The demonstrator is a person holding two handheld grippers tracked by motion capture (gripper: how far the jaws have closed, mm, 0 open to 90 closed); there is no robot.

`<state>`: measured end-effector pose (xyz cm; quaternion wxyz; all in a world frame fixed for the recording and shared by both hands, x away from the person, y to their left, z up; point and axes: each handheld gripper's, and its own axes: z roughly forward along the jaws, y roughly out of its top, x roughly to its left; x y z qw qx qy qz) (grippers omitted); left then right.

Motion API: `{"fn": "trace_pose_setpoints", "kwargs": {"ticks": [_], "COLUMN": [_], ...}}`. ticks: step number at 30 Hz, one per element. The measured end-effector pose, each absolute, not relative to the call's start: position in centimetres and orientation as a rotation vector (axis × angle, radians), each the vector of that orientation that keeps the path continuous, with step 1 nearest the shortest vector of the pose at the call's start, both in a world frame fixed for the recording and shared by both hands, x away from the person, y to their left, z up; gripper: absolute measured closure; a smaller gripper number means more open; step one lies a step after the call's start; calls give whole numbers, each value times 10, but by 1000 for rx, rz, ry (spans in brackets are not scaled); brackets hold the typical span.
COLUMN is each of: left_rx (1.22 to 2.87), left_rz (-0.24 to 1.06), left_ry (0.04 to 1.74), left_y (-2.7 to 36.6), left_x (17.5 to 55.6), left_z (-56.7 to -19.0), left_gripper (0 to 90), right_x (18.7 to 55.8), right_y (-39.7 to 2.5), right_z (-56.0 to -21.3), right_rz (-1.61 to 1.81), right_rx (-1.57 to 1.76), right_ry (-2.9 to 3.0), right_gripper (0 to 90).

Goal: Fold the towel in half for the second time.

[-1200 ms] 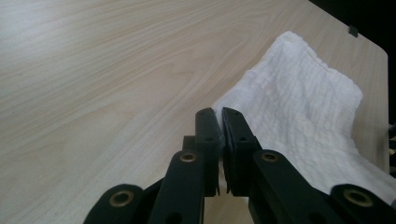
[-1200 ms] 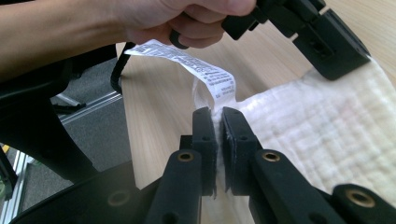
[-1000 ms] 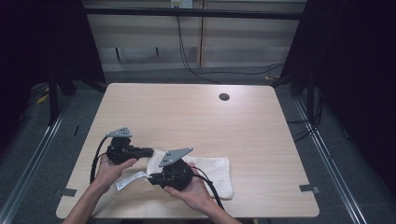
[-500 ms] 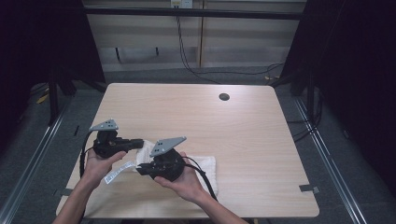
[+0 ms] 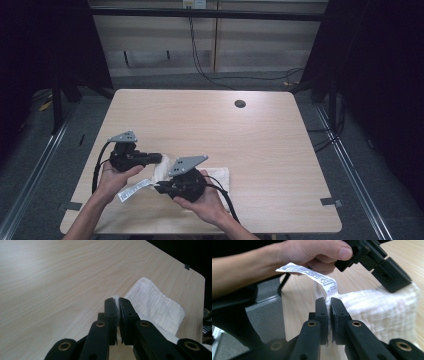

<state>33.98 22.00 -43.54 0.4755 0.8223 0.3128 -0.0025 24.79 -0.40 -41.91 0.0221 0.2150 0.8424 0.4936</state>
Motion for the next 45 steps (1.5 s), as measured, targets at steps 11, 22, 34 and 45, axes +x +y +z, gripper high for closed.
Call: {"fn": "trace_pose_setpoints", "kwargs": {"ticks": [11, 22, 34, 45], "left_rx": [2030, 2062, 2073, 2106], "left_rz": [-30, -61, -101, -126], "left_ry": [731, 701, 660, 649], "left_y": [191, 150, 120, 93], "left_x": [347, 349, 353, 354], "left_z": [-432, -439, -437, -448], "left_gripper": [857, 857, 858, 857], "right_x": [243, 237, 229, 224], "right_y": [-28, -55, -80, -102], "right_z": [-417, -421, -423, -439], "right_rz": [1515, 1471, 1453, 1436], "right_rx": [733, 769, 820, 920], "right_ry": [2565, 2554, 2522, 2514], "right_gripper": [848, 848, 848, 847]}}
